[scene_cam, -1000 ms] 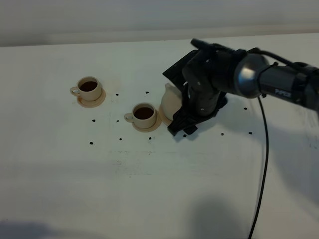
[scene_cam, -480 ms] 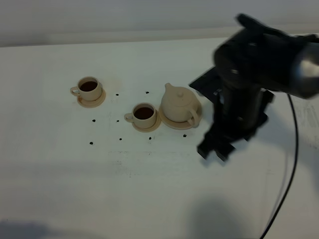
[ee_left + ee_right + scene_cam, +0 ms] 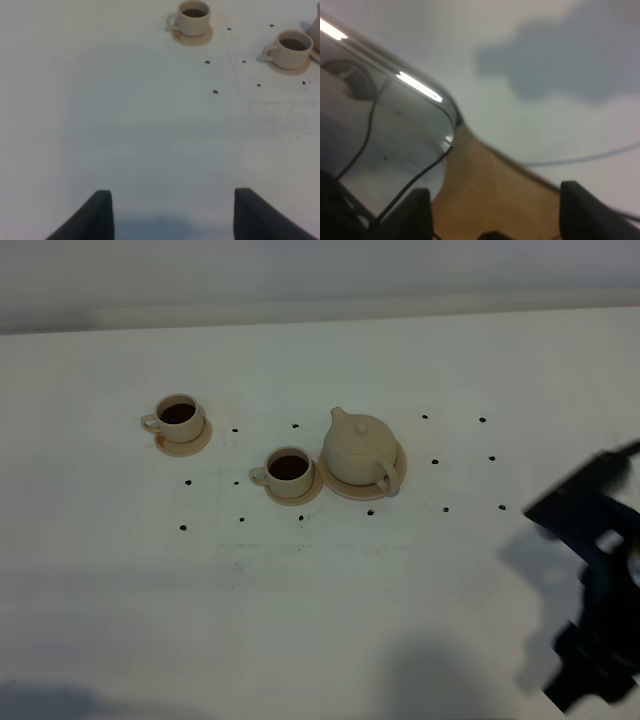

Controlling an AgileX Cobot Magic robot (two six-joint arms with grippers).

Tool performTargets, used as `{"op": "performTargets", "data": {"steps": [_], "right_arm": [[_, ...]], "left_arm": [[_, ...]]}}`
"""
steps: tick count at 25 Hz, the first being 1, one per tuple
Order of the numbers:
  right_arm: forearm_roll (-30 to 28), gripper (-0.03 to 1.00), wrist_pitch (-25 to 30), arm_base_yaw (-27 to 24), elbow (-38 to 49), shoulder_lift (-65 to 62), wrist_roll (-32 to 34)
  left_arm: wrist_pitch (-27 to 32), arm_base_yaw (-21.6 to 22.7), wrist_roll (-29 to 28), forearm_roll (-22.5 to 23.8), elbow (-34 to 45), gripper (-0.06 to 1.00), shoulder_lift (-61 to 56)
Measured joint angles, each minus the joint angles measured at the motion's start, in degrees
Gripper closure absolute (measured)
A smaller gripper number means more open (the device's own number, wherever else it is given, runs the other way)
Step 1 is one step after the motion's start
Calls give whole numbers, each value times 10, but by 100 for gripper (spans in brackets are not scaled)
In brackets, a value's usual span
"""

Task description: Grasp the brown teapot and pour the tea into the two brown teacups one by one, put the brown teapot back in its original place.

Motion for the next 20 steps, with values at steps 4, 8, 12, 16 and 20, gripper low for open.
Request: {"op": "performTargets", "data": {"steps": [4, 8, 12, 16, 20], "right_arm": [[11, 44, -27, 0, 76, -121, -8], [25, 44, -48, 0, 123, -222, -21], [32, 44, -47, 0, 146, -293, -29], [48, 44, -47, 0, 146, -328, -30], [50, 44, -47, 0, 146, -337, -30]], "left_arm": [[0, 0, 0, 0, 0, 45, 0], [0, 0, 0, 0, 0, 45, 0], [0, 0, 0, 0, 0, 45, 0], [0, 0, 0, 0, 0, 45, 0], [0, 0, 0, 0, 0, 45, 0]]}}
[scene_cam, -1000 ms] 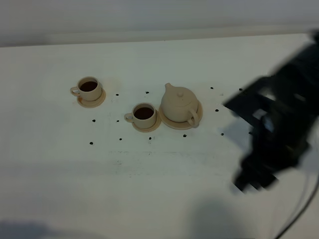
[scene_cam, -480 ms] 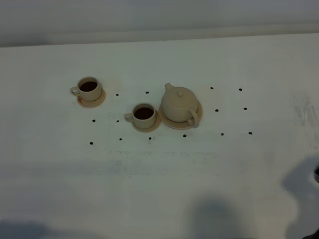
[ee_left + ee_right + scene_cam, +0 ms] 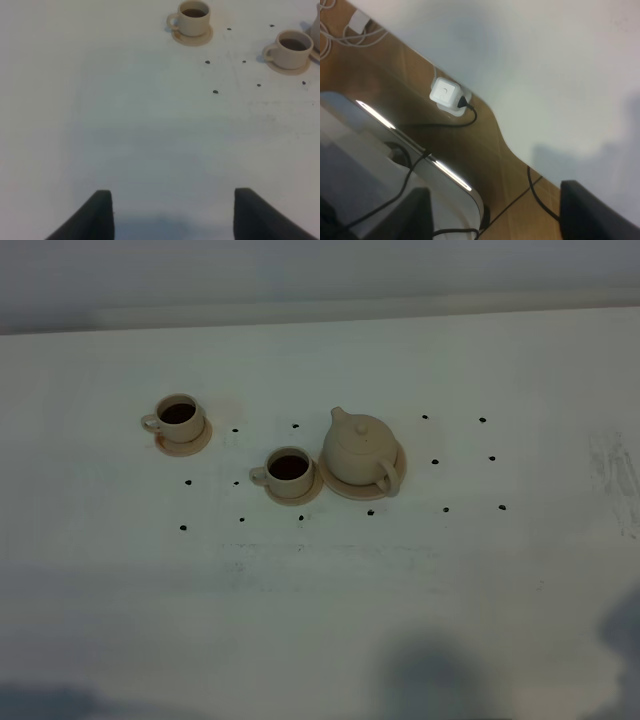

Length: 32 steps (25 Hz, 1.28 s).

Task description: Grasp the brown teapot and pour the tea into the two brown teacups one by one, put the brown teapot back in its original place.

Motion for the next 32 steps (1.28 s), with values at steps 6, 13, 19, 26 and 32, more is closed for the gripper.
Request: {"op": "performTargets", "data": {"steps": [6, 13, 19, 26, 32], "right_arm": [[5, 44, 0, -33, 0, -44, -1], [23, 44, -1, -190, 0, -146, -1], [27, 44, -2, -304, 0, -197, -1], [9, 44, -1, -377, 0, -255, -3], [-2, 44, 0, -390, 1, -331, -10]], "left_arm": [[0, 0, 0, 0, 0, 45, 0], [0, 0, 0, 0, 0, 45, 0], [0, 0, 0, 0, 0, 45, 0], [0, 0, 0, 0, 0, 45, 0], [0, 0, 0, 0, 0, 45, 0]]}}
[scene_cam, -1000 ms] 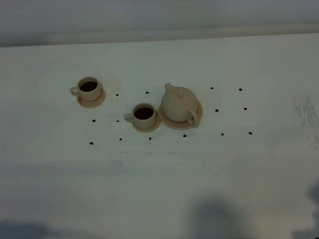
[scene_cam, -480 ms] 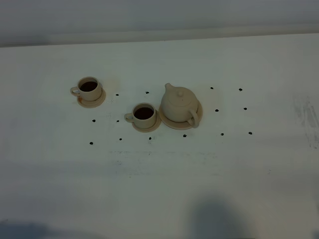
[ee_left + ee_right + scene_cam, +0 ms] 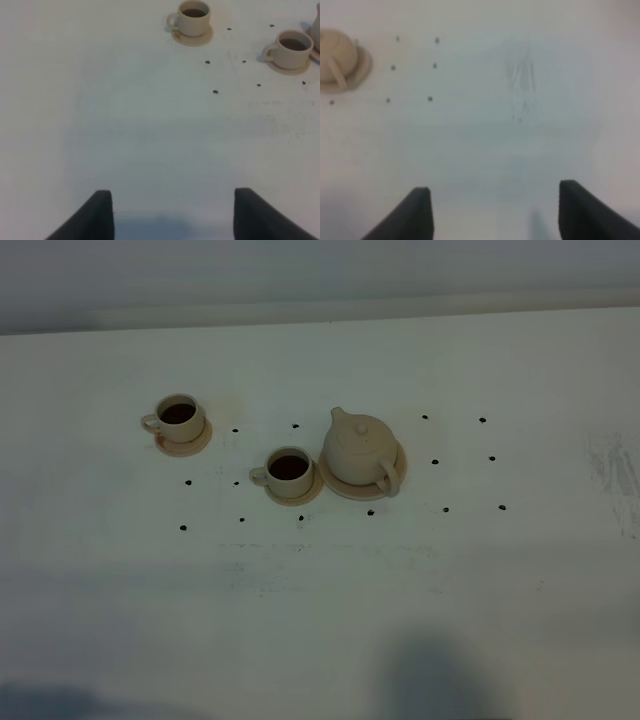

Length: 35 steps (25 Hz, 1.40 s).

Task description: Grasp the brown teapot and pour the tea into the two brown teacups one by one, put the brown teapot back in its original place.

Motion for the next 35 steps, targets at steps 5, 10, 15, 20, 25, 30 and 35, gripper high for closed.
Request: {"op": "performTargets", "data": {"steps": [5, 10, 15, 20, 25, 30, 35], "right_arm": [[0, 44, 2, 13, 0, -11, -14], [0, 44, 2, 36, 0, -12, -17], [0, 44, 2, 36, 0, -12, -17], [0, 44, 2, 36, 0, -12, -18], [0, 44, 2, 36, 0, -12, -19], [0, 44, 2, 36, 0, -12, -19], [0, 44, 2, 36, 0, -12, -19]], "left_arm": [[0, 0, 0, 0, 0, 45, 0], [0, 0, 0, 0, 0, 45, 0], [0, 0, 0, 0, 0, 45, 0], [0, 0, 0, 0, 0, 45, 0], [0, 0, 0, 0, 0, 45, 0], [0, 0, 0, 0, 0, 45, 0], [0, 0, 0, 0, 0, 45, 0]]}}
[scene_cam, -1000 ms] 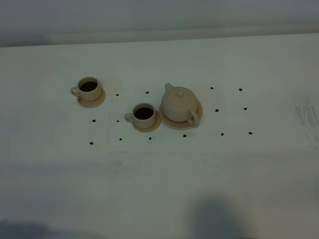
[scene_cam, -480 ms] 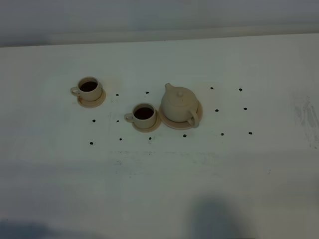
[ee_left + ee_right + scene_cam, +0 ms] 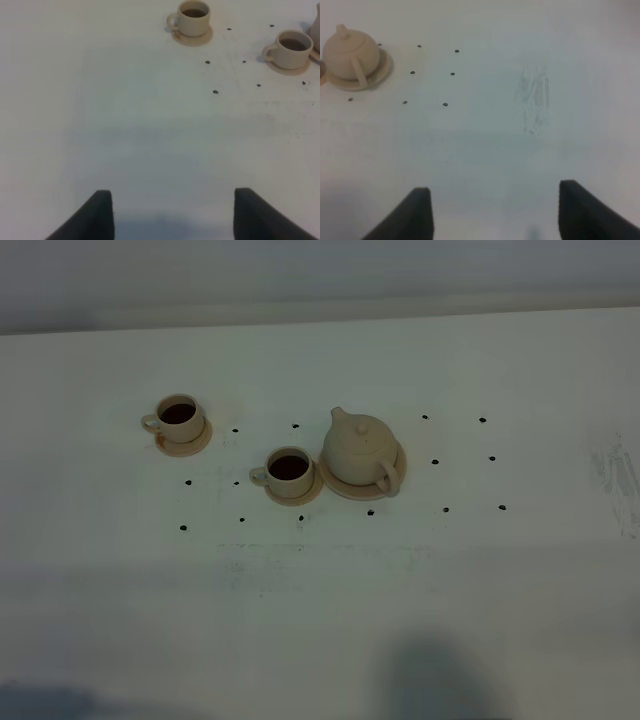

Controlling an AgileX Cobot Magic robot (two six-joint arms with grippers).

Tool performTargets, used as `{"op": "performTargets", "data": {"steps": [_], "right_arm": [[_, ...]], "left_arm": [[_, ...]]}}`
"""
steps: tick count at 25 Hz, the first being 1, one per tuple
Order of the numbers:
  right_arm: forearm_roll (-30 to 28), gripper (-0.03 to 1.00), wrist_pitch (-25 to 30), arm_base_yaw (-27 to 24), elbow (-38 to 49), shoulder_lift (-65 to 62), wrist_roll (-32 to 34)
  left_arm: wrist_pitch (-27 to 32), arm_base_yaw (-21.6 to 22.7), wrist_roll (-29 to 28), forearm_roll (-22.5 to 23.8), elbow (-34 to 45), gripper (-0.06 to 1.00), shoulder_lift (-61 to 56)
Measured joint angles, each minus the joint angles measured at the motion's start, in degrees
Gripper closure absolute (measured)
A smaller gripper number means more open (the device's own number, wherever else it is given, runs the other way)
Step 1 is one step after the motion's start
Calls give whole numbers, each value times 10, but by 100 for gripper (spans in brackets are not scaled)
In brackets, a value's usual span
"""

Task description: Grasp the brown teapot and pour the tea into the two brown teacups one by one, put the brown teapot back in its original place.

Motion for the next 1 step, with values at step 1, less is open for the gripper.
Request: {"op": "performTargets", "data": {"steps": [1], "right_arm": [[0, 44, 0, 0, 0, 0, 0]], "left_arm": [[0, 0, 0, 0, 0, 45, 0]]}}
